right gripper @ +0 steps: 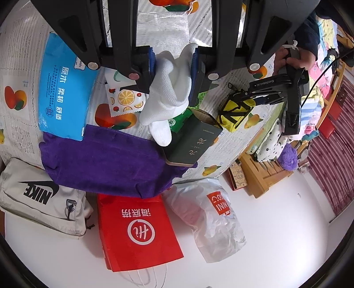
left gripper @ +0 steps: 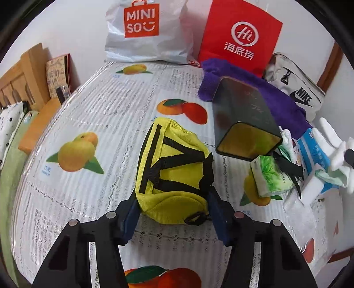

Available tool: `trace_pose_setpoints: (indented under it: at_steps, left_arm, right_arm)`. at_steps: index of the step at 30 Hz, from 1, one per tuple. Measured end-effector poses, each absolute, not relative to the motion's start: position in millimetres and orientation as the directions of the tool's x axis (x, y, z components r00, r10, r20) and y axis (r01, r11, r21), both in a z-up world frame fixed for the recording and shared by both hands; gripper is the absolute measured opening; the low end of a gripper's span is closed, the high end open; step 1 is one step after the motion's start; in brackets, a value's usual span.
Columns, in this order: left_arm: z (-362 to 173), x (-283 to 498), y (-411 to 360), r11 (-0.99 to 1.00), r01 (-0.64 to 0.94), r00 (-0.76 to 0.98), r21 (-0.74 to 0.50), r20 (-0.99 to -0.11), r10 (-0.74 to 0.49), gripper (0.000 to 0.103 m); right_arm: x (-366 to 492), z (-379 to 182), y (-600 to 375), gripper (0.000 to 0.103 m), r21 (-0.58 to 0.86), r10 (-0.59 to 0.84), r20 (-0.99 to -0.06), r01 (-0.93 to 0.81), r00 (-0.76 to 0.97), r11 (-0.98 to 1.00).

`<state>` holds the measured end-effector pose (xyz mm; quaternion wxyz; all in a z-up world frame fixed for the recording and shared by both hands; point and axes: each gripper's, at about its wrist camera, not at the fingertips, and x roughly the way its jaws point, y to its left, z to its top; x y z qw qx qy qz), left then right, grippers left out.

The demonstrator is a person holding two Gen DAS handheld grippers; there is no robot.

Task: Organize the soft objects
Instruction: 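Carry the yellow pouch and white sock toward the purple towel with both tools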

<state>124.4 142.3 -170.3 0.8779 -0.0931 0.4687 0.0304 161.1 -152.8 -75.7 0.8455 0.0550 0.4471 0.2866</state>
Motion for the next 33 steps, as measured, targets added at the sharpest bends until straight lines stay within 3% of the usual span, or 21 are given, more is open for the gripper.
trace_pose_setpoints:
  at_steps: [21, 33]
  left_arm:
    - [-110.5, 108.2, 129.6, 0.981, -0.089, 0.652, -0.172, -0.755, -0.073, 0.054]
    - [-74.2, 147.7, 108.5, 0.987, -0.040, 0.675, -0.155, -0.733, -0.087, 0.054]
  right_arm:
    - [156.5, -52.8, -178.4, 0.025, 0.338, 0.516, -0.699, -0.407, 0.495, 0.849]
    - [184.2, -37.2, -200.2, 0.025, 0.352, 0.514, -0.674, -0.381, 0.530, 0.855]
